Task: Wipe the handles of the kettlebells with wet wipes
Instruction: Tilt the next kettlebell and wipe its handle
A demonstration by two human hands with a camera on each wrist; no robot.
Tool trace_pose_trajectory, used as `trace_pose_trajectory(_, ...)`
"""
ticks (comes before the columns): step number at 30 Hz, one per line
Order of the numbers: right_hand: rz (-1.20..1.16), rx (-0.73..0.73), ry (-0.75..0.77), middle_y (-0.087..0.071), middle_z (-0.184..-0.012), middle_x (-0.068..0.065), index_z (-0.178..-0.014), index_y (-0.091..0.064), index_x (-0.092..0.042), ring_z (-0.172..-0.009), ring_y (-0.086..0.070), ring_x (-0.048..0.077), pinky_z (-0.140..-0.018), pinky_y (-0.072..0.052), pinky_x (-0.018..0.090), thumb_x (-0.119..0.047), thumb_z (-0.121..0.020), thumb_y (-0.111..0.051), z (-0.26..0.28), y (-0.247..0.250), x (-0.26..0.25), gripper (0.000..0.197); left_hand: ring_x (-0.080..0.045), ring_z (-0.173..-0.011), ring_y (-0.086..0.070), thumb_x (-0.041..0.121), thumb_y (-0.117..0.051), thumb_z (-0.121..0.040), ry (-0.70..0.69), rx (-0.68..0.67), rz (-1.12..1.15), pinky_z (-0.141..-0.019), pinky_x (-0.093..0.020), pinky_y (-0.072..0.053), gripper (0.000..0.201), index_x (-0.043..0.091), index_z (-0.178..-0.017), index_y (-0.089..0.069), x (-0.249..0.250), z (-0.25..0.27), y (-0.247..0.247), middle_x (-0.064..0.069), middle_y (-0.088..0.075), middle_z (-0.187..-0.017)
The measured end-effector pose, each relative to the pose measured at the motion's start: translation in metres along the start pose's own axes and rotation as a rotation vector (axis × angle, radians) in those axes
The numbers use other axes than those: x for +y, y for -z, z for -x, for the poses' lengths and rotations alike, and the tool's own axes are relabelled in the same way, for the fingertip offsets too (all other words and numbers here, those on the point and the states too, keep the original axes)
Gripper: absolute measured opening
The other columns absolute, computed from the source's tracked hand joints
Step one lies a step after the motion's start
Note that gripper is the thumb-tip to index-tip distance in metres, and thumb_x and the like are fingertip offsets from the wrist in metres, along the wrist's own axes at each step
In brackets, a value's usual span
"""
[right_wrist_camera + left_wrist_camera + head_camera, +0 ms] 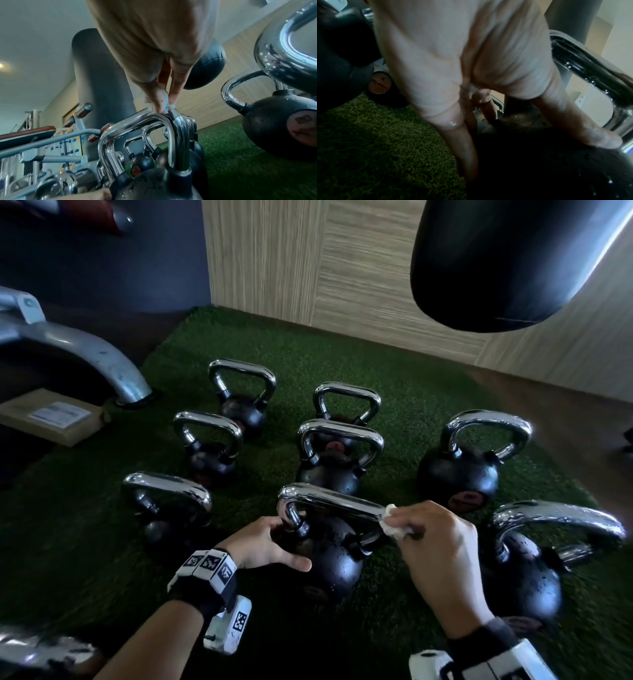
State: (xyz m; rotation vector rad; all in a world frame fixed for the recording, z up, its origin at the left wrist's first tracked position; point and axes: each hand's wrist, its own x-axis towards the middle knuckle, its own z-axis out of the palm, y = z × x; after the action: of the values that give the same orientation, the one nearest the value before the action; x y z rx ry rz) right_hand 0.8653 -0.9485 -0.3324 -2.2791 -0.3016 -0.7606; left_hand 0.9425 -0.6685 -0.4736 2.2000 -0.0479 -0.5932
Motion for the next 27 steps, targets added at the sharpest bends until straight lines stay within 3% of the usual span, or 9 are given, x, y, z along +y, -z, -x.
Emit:
trace_pose_trajectory(5,-0.041,0.047,-0.044,-0.077,-0.083,-0.015,-0.075,-0.083,-0.018,-0.082,-0.070,-0.008,-0.075,-0.049,0.003,0.004,-0.071,-0.088,0.004,-0.002,0.004,0.023,0.000,-0.126,-0.057,0.077,-0.093,-0.035,-0.051,-0.040,0.044,-0.119,-0.035,-0.038,0.102,0.050,-0.129,-0.062,0.012,0.009,0.005,0.026,-0.068,-0.126)
trace_pose_trajectory(7,-0.111,0.073,-0.244,-0.076,-0.078,-0.021,-0.069,-0.082,-0.028,-0.081,-0.070,-0.011,-0.074,-0.048,0.003,-0.003,-0.070,-0.091,0.011,-0.001,0.012,0.027,-0.001,-0.127,-0.056,0.077,-0.093,-0.036,-0.055,-0.038,0.052,-0.119,-0.035,-0.038,0.103,0.050,-0.130,-0.062,0.016,0.014,0.006,0.025,-0.066,-0.128)
trace_pose_trajectory(9,-0.214,0.032,-0.531,-0.077,-0.078,-0.023,-0.065,-0.081,-0.035,-0.081,-0.071,-0.009,-0.080,-0.053,0.012,-0.010,-0.069,-0.092,0.023,-0.004,0.022,0.028,-0.002,-0.128,-0.055,0.077,-0.092,-0.036,-0.045,-0.041,0.060,-0.118,-0.034,-0.038,0.106,0.048,-0.132,-0.061,0.019,0.017,0.006,0.024,-0.064,-0.130)
trace_pose_trajectory(12,-0.402,-0.016,-0.809,-0.080,-0.080,-0.008,-0.072,-0.083,-0.026,-0.083,-0.076,0.007,-0.082,-0.059,0.028,-0.008,-0.068,-0.093,0.035,-0.013,0.031,0.021,0.000,-0.124,-0.058,0.075,-0.094,-0.034,-0.046,-0.045,0.094,-0.117,-0.036,-0.041,0.107,0.046,-0.132,-0.062,0.022,0.020,0.007,0.024,-0.068,-0.127)
trace_pose_trajectory(15,-0.523,0.067,-0.855,-0.081,-0.084,0.000,-0.074,-0.080,-0.010,-0.085,-0.077,0.010,-0.075,-0.054,0.021,0.003,-0.070,-0.089,0.035,-0.016,0.033,0.016,0.000,-0.124,-0.059,0.073,-0.095,-0.034,-0.056,-0.041,0.103,-0.117,-0.037,-0.041,0.106,0.045,-0.131,-0.063,0.020,0.019,0.007,0.024,-0.068,-0.126)
trace_pose_trajectory(18,-0.629,0.036,-0.923,-0.081,-0.089,0.007,-0.074,-0.075,0.002,-0.092,-0.077,0.019,-0.083,-0.057,0.029,0.012,-0.070,-0.085,0.034,-0.022,0.041,0.015,-0.001,-0.121,-0.062,0.066,-0.098,-0.039,-0.091,-0.072,0.140,-0.117,-0.037,-0.042,0.098,0.041,-0.128,-0.067,0.023,0.021,0.007,0.023,-0.071,-0.123)
trace_pose_trajectory(23,-0.539,-0.108,-0.971,-0.080,-0.084,0.009,-0.070,-0.075,-0.005,-0.092,-0.076,0.029,-0.091,-0.061,0.044,0.002,-0.068,-0.091,0.041,-0.040,0.050,0.018,-0.001,-0.121,-0.063,0.064,-0.098,-0.042,-0.092,-0.056,0.146,-0.115,-0.038,-0.044,0.088,0.041,-0.122,-0.070,0.022,0.023,0.005,0.021,-0.072,-0.122)
trace_pose_trajectory(25,-0.483,-0.120,-0.953,-0.079,-0.081,0.006,-0.070,-0.077,-0.010,-0.086,-0.075,0.025,-0.086,-0.060,0.042,-0.004,-0.066,-0.094,0.041,-0.036,0.052,0.018,-0.001,-0.114,-0.066,0.068,-0.095,-0.043,-0.059,-0.028,0.078,-0.107,-0.030,-0.048,0.076,0.042,-0.111,-0.074,0.027,0.025,0.006,0.022,-0.074,-0.111)
trace_pose_trajectory(27,-0.432,-0.105,-0.923,-0.079,-0.077,0.005,-0.071,-0.078,-0.015,-0.081,-0.073,0.025,-0.082,-0.059,0.043,-0.008,-0.063,-0.095,0.040,-0.026,0.052,0.021,0.000,-0.109,-0.064,0.067,-0.093,-0.048,-0.026,0.018,-0.049,-0.096,-0.021,-0.046,0.071,0.042,-0.111,-0.073,0.031,0.033,0.012,0.026,-0.070,-0.106)
